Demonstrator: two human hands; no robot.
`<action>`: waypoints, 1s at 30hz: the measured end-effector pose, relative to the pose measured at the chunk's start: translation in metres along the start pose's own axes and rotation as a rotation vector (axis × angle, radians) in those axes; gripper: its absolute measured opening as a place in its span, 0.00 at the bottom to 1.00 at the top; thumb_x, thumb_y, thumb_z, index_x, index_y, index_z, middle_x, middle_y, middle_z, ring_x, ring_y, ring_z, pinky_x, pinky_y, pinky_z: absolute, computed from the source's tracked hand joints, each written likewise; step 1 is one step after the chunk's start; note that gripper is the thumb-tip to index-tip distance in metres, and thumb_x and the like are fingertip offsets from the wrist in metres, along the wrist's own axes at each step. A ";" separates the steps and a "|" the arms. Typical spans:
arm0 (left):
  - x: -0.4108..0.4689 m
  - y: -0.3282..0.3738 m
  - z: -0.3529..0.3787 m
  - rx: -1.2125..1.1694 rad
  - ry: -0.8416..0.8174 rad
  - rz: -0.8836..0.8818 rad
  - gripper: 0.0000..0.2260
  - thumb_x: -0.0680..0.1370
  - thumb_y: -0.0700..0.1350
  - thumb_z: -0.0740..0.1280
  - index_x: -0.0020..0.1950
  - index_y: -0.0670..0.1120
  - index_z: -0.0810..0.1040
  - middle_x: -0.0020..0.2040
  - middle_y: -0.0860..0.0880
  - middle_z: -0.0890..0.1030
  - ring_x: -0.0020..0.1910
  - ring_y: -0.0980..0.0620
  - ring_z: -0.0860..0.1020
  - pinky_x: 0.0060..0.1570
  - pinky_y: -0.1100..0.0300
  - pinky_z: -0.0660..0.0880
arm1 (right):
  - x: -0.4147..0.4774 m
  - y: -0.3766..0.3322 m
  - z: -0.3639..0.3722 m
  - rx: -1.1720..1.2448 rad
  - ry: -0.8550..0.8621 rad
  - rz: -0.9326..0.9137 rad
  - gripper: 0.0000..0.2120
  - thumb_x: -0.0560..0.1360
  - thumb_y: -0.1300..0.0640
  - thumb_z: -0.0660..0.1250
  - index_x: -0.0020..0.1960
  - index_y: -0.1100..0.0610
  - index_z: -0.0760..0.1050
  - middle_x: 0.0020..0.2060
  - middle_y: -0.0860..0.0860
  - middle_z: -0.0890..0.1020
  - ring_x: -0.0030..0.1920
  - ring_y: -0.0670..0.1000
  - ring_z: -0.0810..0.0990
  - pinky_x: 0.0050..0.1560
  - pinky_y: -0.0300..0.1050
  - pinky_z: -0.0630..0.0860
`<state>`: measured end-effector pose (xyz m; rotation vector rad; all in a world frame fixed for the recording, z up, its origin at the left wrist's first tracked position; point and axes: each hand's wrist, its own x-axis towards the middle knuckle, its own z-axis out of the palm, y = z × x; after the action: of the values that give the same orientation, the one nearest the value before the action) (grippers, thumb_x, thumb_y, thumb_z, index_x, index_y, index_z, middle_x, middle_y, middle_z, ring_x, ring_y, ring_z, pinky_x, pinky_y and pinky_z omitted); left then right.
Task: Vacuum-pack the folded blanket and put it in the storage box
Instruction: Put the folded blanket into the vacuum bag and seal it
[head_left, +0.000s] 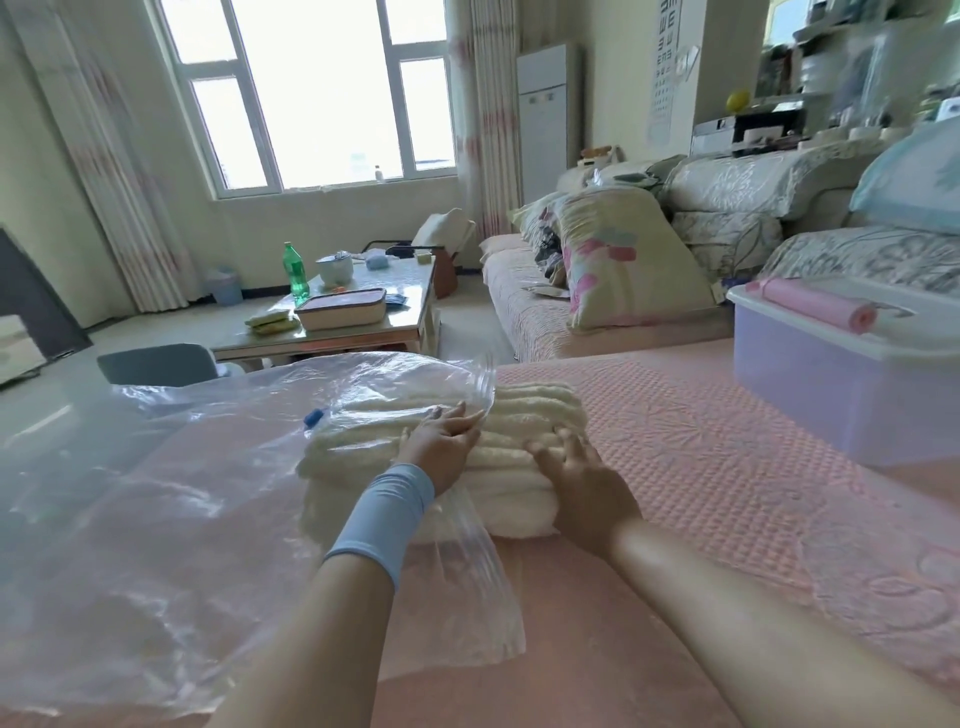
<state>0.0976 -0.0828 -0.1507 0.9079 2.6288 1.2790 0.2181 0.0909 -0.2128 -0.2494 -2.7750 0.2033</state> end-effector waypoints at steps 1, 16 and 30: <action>-0.002 0.004 -0.002 -0.039 -0.001 0.016 0.13 0.81 0.48 0.63 0.64 0.62 0.75 0.74 0.57 0.66 0.77 0.54 0.55 0.76 0.46 0.47 | 0.005 -0.004 -0.003 0.025 0.098 -0.010 0.33 0.70 0.62 0.67 0.73 0.45 0.65 0.72 0.57 0.64 0.69 0.64 0.70 0.52 0.56 0.78; -0.030 0.015 -0.039 -0.110 -0.094 -0.008 0.12 0.80 0.45 0.65 0.63 0.49 0.80 0.71 0.53 0.72 0.69 0.53 0.70 0.72 0.53 0.62 | 0.040 -0.095 0.024 -0.462 0.248 -0.491 0.34 0.65 0.50 0.73 0.66 0.64 0.72 0.60 0.63 0.78 0.57 0.61 0.81 0.48 0.46 0.81; -0.030 -0.035 -0.040 0.756 -0.157 -0.217 0.33 0.72 0.75 0.49 0.75 0.69 0.45 0.79 0.53 0.40 0.78 0.46 0.41 0.73 0.42 0.41 | 0.084 -0.079 -0.013 1.100 0.124 0.465 0.17 0.79 0.41 0.60 0.62 0.51 0.72 0.51 0.49 0.80 0.46 0.50 0.78 0.50 0.50 0.77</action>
<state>0.0927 -0.1436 -0.1557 0.7025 2.9818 0.1274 0.1332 0.0321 -0.1597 -0.5539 -2.0384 1.6462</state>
